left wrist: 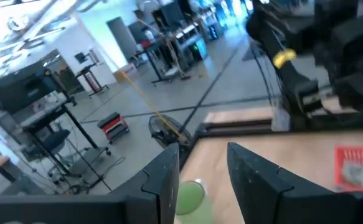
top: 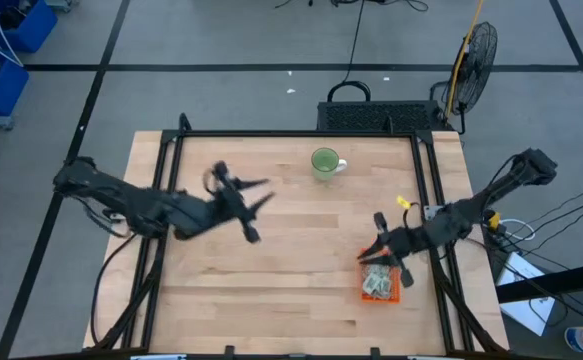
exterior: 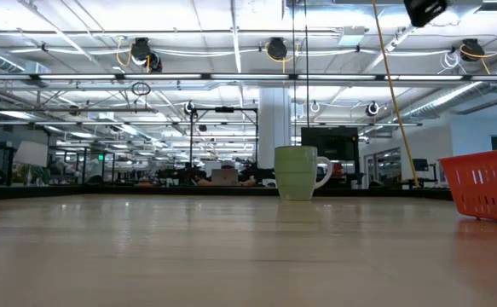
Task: Pick and place Stevia / Truvia into bins
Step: Return to Home Position
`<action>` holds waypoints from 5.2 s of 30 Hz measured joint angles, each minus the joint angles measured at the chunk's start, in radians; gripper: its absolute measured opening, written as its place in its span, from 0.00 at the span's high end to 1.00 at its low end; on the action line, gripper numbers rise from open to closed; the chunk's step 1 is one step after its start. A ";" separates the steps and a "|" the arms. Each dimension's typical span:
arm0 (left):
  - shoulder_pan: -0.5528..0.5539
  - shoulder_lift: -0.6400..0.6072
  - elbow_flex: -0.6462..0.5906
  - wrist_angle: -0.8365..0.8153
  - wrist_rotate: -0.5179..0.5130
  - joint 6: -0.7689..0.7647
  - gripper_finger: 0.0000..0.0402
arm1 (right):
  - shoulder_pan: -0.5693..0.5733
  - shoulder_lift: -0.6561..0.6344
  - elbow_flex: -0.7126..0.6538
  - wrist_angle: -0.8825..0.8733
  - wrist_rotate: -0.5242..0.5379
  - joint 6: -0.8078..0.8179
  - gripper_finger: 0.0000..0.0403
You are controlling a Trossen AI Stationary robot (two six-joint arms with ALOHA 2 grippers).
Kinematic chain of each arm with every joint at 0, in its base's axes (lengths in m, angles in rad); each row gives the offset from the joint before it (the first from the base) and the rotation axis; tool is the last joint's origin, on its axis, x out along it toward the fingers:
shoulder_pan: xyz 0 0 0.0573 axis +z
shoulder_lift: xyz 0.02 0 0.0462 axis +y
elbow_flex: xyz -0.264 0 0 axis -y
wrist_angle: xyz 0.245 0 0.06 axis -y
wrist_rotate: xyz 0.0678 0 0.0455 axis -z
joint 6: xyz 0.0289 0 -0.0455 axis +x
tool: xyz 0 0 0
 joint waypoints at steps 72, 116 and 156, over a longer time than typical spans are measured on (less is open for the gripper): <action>0.287 -0.788 -1.229 0.367 0.333 -0.777 0.64 | -0.418 -0.850 -0.506 -0.175 -0.082 0.006 0.89; 0.286 -0.894 -1.228 0.156 0.377 -0.601 0.64 | -0.424 -0.849 -0.560 -0.136 -0.142 -0.063 0.89; 0.289 -1.236 -1.227 0.104 0.798 -0.241 0.64 | -0.424 -0.847 -0.560 -0.155 -0.151 -0.073 0.89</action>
